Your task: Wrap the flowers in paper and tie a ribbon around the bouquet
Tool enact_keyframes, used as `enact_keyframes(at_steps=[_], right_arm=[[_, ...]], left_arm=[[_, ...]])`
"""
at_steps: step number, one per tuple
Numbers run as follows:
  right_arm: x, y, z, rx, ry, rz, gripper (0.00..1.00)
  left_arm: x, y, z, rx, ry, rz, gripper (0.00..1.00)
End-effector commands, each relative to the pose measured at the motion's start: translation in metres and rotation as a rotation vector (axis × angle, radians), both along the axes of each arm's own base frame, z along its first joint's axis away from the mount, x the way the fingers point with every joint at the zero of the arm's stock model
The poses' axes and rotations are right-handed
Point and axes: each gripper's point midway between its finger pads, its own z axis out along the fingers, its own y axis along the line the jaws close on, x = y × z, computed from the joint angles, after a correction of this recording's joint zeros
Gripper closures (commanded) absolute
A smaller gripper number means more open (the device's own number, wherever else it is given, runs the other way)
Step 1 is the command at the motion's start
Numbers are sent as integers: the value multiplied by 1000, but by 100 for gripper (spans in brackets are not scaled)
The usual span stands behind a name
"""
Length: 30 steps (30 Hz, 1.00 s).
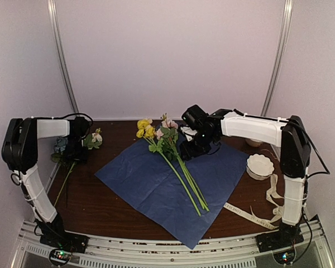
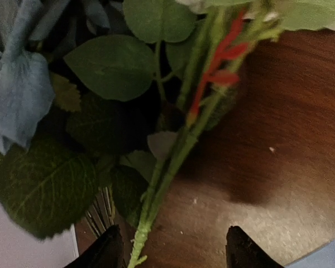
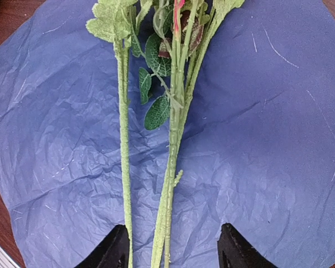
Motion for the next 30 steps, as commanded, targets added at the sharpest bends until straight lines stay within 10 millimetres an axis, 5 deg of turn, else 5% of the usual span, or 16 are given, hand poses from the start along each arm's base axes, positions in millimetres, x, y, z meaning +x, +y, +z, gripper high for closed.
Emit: enact_keyframes(at_steps=[1, 9, 19, 20, 24, 30], right_arm=[[-1, -5, 36, 30, -59, 15, 44], [-8, -3, 41, 53, -48, 45, 44], [-7, -10, 58, 42, -98, 48, 43], [-6, -10, 59, 44, -101, 48, 43], [-6, -13, 63, 38, -112, 46, 43], [-7, -12, 70, 50, -121, 50, 43]], left_arm=[[6, 27, -3, 132, 79, 23, 33], [16, 39, -15, 118, 141, 41, 41], [12, 39, -24, -4, 177, 35, 100], [11, 38, -24, -12, 180, 35, 100], [10, 32, 0, -39, 87, 50, 100], [12, 6, 75, -127, -172, 28, 100]])
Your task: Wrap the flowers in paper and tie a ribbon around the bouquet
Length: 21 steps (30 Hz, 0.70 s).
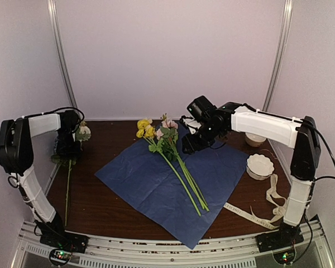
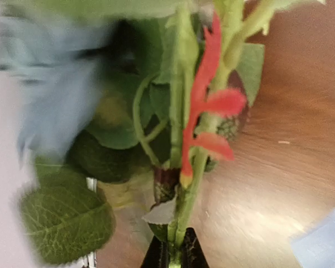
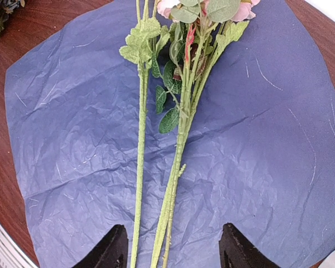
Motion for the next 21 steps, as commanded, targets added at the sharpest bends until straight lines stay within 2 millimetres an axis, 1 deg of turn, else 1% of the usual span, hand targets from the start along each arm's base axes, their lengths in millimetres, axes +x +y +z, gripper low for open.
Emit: enact_keyframes(at_steps=[1, 2, 3, 4, 6, 8, 9, 10, 11, 13, 14, 15, 17, 19, 21], right_arm=[[0, -7, 25, 14, -46, 0, 42], [-1, -7, 28, 22, -52, 3, 40], [-1, -6, 32, 31, -59, 6, 38], [-2, -5, 36, 46, -67, 11, 37], [-4, -1, 44, 78, -81, 29, 36], [-7, 3, 51, 113, -91, 47, 36], [-8, 6, 55, 136, -92, 59, 36], [-10, 9, 57, 154, -90, 69, 36], [-11, 12, 58, 170, -85, 79, 36], [-14, 17, 60, 190, -74, 93, 35], [-15, 19, 60, 195, -71, 95, 36], [-15, 20, 60, 197, -70, 97, 35], [-17, 21, 60, 198, -69, 102, 36], [-18, 21, 60, 195, -69, 105, 35], [-19, 20, 59, 190, -69, 106, 35]], left_arm=[[14, -29, 84, -104, -310, -18, 100], [16, -39, 101, -145, -377, -42, 100], [19, -53, 119, -209, -455, -80, 100], [20, -68, 133, -288, -530, -127, 100], [19, -92, 169, -411, -686, -198, 100], [14, -104, 203, -464, -801, -247, 100], [11, -107, 217, -460, -841, -264, 100], [8, -108, 226, -444, -863, -277, 100], [5, -104, 231, -414, -865, -274, 100], [-1, -90, 225, -333, -796, -236, 100], [-5, -82, 214, -282, -730, -212, 100], [-13, -71, 201, -229, -648, -184, 100], [-19, -54, 188, -129, -558, -151, 100], [-21, -46, 186, -68, -524, -167, 100], [-21, -42, 194, 7, -516, -210, 100]])
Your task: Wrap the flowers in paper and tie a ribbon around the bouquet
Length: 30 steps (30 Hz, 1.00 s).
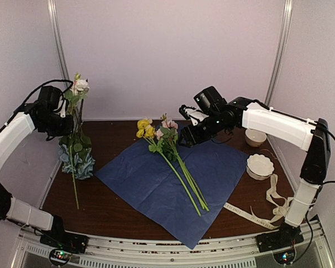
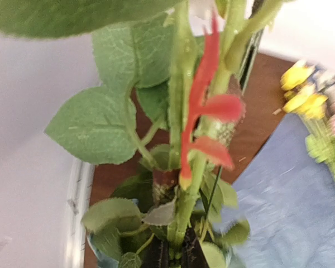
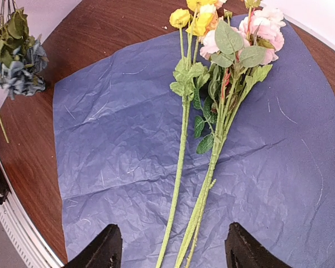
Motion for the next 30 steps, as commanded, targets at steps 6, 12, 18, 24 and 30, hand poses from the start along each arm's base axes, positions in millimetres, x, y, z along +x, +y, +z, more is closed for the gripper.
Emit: enact_keyframes(at_steps=[6, 12, 18, 24, 30], right_arm=[[-5, 6, 5, 27, -3, 22, 35], [-7, 16, 4, 49, 12, 35, 35], [-9, 11, -2, 13, 17, 36, 35], [-9, 9, -6, 5, 16, 33, 35], [-10, 8, -13, -10, 27, 36, 35]], left_arm=[[-6, -5, 16, 457, 118, -230, 100], [-14, -50, -77, 280, 382, -445, 94], [3, -85, -110, 84, 353, -465, 35], [2, -86, -78, 49, 274, -431, 32], [-47, -103, -95, -43, 390, -483, 57]])
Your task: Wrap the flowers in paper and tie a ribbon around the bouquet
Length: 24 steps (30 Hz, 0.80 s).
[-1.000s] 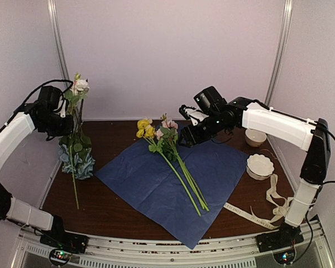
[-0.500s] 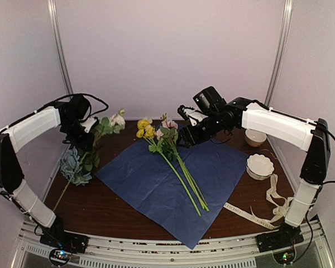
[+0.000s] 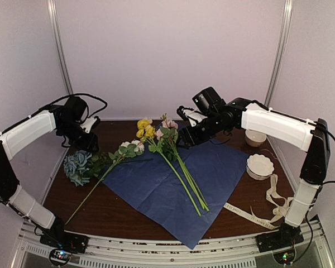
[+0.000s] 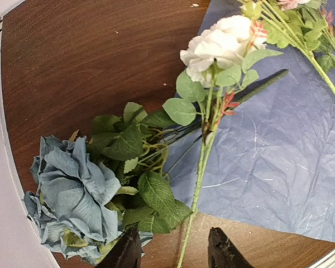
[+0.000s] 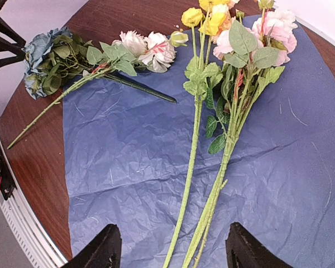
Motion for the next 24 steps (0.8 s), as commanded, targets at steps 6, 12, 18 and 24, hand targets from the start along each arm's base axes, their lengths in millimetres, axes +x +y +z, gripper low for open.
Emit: enact_keyframes(at_steps=[6, 12, 18, 24], right_arm=[[-3, 1, -12, -24, 22, 10, 35], [-4, -3, -14, -40, 19, 9, 35], [-3, -5, -15, -53, 15, 5, 35], [-3, -4, -15, -54, 17, 7, 35]], left_arm=[[-68, -39, -65, 0, 247, -110, 53], [-53, -24, -97, 156, 263, -63, 52], [-49, -15, -123, 236, 318, -41, 55], [-48, -9, -142, 283, 354, -29, 60]])
